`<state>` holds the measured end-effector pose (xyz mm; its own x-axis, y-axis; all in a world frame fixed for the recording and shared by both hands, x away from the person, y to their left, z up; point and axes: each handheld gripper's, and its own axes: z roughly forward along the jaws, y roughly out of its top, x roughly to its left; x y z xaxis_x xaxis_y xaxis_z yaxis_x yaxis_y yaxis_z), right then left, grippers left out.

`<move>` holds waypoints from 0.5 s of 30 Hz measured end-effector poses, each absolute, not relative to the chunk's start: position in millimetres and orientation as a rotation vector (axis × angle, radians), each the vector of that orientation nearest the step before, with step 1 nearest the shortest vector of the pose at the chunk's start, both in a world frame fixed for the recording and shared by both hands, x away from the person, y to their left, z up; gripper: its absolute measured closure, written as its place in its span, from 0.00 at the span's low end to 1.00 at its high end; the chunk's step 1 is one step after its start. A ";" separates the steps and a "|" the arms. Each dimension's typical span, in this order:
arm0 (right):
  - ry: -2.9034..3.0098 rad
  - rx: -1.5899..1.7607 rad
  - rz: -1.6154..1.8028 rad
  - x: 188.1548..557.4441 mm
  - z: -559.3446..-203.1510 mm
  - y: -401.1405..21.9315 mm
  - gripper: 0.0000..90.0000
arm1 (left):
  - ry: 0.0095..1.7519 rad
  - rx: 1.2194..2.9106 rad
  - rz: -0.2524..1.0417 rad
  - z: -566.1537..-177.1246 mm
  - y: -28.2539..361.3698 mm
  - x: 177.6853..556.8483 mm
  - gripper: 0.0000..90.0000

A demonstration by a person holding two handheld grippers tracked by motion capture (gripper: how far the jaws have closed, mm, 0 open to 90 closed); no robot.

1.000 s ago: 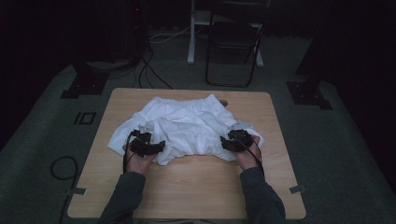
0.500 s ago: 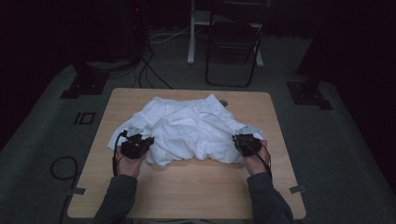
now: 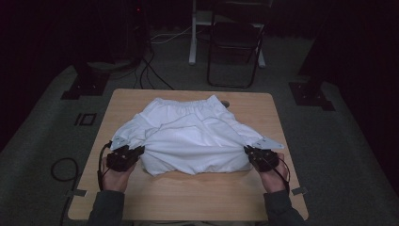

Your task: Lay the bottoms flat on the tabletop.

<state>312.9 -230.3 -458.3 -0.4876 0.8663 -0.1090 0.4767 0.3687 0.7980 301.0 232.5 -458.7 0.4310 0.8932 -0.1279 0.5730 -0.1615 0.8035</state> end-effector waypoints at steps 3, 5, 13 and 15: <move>2.101 1.170 0.962 300.3 -459.5 -239.0 0.96 | 1.261 1.856 0.474 -460.7 235.4 290.5 0.99; 2.108 1.183 0.954 290.6 -463.7 -245.4 0.96 | 1.267 1.875 0.461 -466.4 236.3 282.6 0.99; 2.181 1.258 0.843 266.8 -495.6 -260.8 0.98 | 1.343 1.957 0.375 -506.2 237.6 266.6 0.99; 2.185 1.276 0.762 265.4 -504.4 -263.3 0.98 | 1.379 1.959 0.348 -515.7 239.3 266.7 0.99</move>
<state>265.4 -263.3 -504.4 -0.4401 0.8879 -0.1343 0.6120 0.4060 0.6787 266.7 239.3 -515.7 0.3955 0.9022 -0.1719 0.7124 -0.1833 0.6774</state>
